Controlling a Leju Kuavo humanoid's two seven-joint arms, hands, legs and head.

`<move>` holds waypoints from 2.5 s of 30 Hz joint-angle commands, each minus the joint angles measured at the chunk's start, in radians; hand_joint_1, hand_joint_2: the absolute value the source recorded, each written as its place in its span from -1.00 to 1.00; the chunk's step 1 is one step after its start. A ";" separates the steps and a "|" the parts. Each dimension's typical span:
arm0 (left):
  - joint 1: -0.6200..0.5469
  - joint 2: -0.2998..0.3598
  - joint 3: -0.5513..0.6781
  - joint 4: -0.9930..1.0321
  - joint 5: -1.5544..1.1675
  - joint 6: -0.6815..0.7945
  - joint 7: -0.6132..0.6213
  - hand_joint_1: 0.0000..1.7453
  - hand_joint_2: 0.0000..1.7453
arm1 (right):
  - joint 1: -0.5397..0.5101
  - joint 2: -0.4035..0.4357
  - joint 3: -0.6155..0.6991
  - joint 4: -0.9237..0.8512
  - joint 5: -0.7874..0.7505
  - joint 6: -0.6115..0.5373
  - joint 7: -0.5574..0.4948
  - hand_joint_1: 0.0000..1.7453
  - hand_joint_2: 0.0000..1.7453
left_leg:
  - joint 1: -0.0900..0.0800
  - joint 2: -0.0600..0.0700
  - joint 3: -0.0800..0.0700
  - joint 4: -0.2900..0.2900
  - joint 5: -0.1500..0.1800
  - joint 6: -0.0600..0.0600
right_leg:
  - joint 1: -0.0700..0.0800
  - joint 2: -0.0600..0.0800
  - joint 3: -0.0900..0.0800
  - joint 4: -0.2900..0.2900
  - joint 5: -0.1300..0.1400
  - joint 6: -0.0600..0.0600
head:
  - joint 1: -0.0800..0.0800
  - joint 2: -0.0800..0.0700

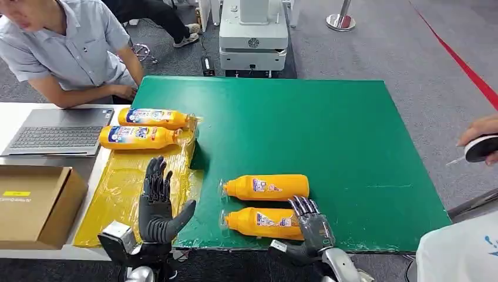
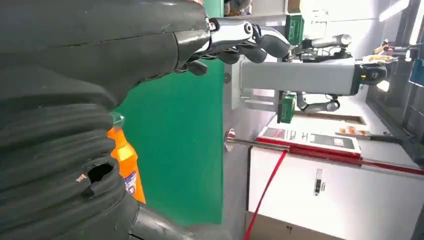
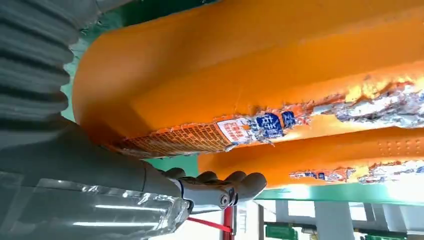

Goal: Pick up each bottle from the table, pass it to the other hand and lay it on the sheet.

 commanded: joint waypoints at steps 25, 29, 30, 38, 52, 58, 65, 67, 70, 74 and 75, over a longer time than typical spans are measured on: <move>-0.094 -0.025 -0.037 0.063 -0.004 -0.016 0.022 -1.00 1.00 | -0.149 -0.027 0.080 0.207 -0.091 0.328 0.035 1.00 1.00 | 0.000 0.000 0.000 0.000 0.000 0.000 | 0.000 0.000 0.000 0.000 0.000 0.000 | 0.002 0.000; -0.099 -0.024 -0.039 0.065 -0.004 -0.017 0.020 -1.00 1.00 | -0.147 -0.023 0.077 0.203 -0.118 0.342 0.027 1.00 1.00 | 0.000 0.000 0.000 0.000 0.000 0.000 | 0.000 0.000 0.000 0.000 0.000 0.000 | 0.002 0.000; -0.101 -0.022 -0.042 0.067 -0.005 -0.017 0.019 -1.00 1.00 | -0.146 -0.021 0.077 0.204 -0.136 0.357 0.021 1.00 1.00 | 0.000 0.000 0.000 0.000 0.000 0.000 | 0.000 0.000 0.000 0.000 0.000 0.000 | 0.002 0.000; -0.116 -0.016 -0.058 0.080 -0.001 -0.019 0.013 -1.00 1.00 | -0.140 -0.004 0.029 0.229 -0.269 0.402 -0.035 1.00 1.00 | 0.000 0.000 0.000 0.000 0.000 0.000 | 0.000 0.000 0.000 0.000 0.000 0.000 | 0.001 0.000; -0.099 -0.013 -0.058 0.059 0.019 0.026 -0.017 -1.00 1.00 | -0.050 0.014 -0.060 0.048 -0.496 0.368 -0.297 1.00 1.00 | 0.000 0.000 0.000 0.000 0.000 0.000 | 0.000 0.000 0.000 0.000 0.000 0.000 | 0.000 0.000; -0.096 -0.008 -0.069 0.086 0.041 0.028 -0.001 -1.00 1.00 | -0.021 0.008 -0.065 -0.037 -0.536 0.387 -0.301 1.00 1.00 | 0.000 0.000 0.000 0.000 0.000 0.000 | 0.000 0.000 0.000 0.000 0.000 0.000 | 0.001 0.000; -0.114 0.015 -0.086 0.150 0.047 0.025 0.020 -1.00 1.00 | -0.005 0.002 -0.061 -0.095 -0.551 0.394 -0.298 1.00 1.00 | 0.000 0.000 0.000 0.000 0.000 0.000 | 0.000 0.000 0.000 0.000 0.000 0.000 | 0.002 0.000; -0.116 0.015 -0.087 0.159 0.047 0.025 0.020 -1.00 1.00 | -0.002 0.001 -0.061 -0.101 -0.553 0.394 -0.296 1.00 1.00 | 0.000 0.000 0.000 0.000 0.000 0.000 | 0.000 0.000 0.000 0.000 0.000 0.000 | 0.002 0.000; -0.116 0.013 -0.091 0.216 0.033 0.054 0.114 -1.00 1.00 | 0.020 0.006 -0.076 -0.136 -0.568 0.382 -0.307 1.00 1.00 | 0.000 0.000 0.000 0.000 0.000 0.000 | 0.000 0.000 0.000 0.000 0.000 0.000 | -0.001 0.000; -0.117 0.007 -0.083 0.264 0.056 0.049 0.117 -1.00 1.00 | 0.038 0.015 -0.087 -0.183 -0.585 0.375 -0.317 1.00 1.00 | 0.000 0.000 0.000 0.000 0.000 0.000 | 0.000 0.000 0.000 0.000 0.000 0.000 | 0.004 0.000; -0.118 0.006 -0.082 0.276 0.071 0.039 0.127 -1.00 1.00 | 0.043 0.024 -0.100 -0.204 -0.602 0.367 -0.321 1.00 1.00 | 0.000 0.000 0.000 0.000 0.000 0.000 | 0.000 0.000 0.000 0.000 0.000 0.000 | 0.002 0.000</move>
